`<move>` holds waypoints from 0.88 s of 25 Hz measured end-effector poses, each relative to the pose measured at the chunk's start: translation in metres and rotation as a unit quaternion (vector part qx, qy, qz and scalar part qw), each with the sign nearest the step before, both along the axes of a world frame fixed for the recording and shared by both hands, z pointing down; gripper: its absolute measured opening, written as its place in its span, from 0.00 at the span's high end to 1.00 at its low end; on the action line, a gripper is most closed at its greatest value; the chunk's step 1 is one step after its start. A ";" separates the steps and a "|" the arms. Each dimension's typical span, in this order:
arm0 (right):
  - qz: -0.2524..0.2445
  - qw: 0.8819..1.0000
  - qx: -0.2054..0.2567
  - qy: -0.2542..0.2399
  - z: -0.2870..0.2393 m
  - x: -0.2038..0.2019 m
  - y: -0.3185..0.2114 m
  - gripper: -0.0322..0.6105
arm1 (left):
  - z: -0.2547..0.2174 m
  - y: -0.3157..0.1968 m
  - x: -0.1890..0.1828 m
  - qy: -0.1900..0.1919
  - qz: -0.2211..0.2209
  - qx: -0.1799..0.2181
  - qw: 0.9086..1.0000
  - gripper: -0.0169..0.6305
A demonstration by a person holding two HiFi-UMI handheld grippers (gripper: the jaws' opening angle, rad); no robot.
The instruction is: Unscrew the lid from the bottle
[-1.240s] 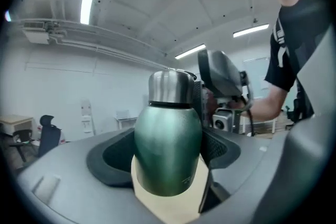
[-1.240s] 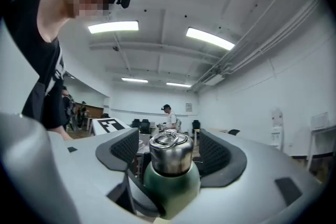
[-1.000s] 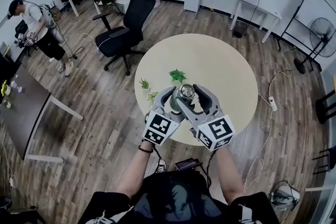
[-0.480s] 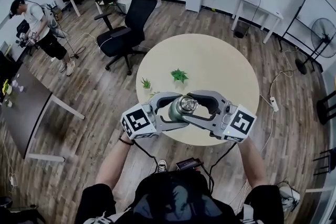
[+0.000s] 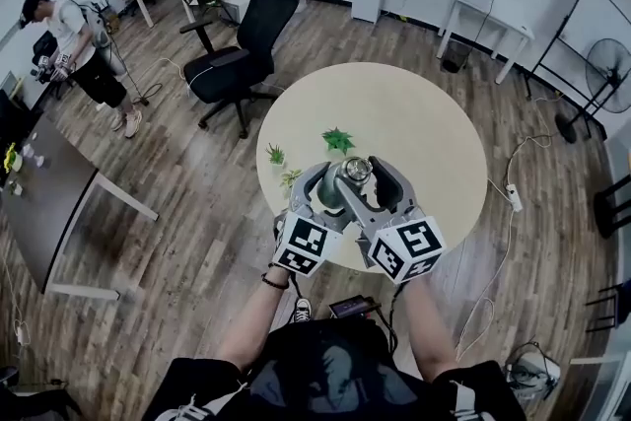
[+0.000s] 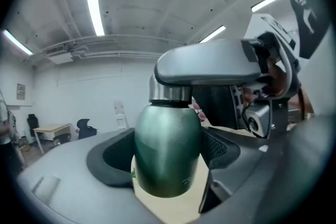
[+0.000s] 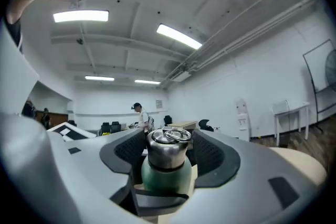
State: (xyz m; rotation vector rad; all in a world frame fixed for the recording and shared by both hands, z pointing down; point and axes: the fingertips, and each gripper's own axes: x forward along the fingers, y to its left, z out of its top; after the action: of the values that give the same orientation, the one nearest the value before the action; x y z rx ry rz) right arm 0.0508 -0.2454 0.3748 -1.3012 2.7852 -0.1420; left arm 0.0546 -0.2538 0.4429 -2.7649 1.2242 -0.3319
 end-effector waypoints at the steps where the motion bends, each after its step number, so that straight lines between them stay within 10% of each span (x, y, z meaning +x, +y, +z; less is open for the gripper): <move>1: 0.014 1.000 -0.010 -0.016 0.001 0.003 -0.003 0.51 | 0.001 -0.002 0.000 -0.004 -0.020 0.002 1.000 0.40; 6: -0.010 1.000 -0.003 -0.014 -0.004 0.000 0.004 0.53 | -0.003 0.006 0.000 -0.002 -0.012 0.008 1.000 0.40; 9: -0.116 0.993 0.035 0.004 -0.016 -0.007 0.022 0.54 | -0.013 0.023 0.002 0.018 0.094 -0.001 0.995 0.40; 15: -0.327 0.941 0.081 0.045 -0.034 -0.019 0.064 0.54 | -0.029 0.063 0.000 0.034 0.296 -0.012 0.955 0.40; 18: -0.301 0.952 0.058 0.024 -0.035 -0.018 0.054 0.53 | -0.030 0.053 -0.002 0.047 0.262 -0.014 0.964 0.40; 22: -0.158 0.987 0.037 -0.010 -0.026 -0.010 0.029 0.44 | -0.014 0.026 -0.007 0.016 0.111 0.000 0.994 0.40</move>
State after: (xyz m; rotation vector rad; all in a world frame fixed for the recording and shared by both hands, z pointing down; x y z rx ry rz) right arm 0.0407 -0.2163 0.3487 -0.8297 2.9277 -0.0640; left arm 0.0472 -0.2283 0.4290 -2.8805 0.9085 -0.2677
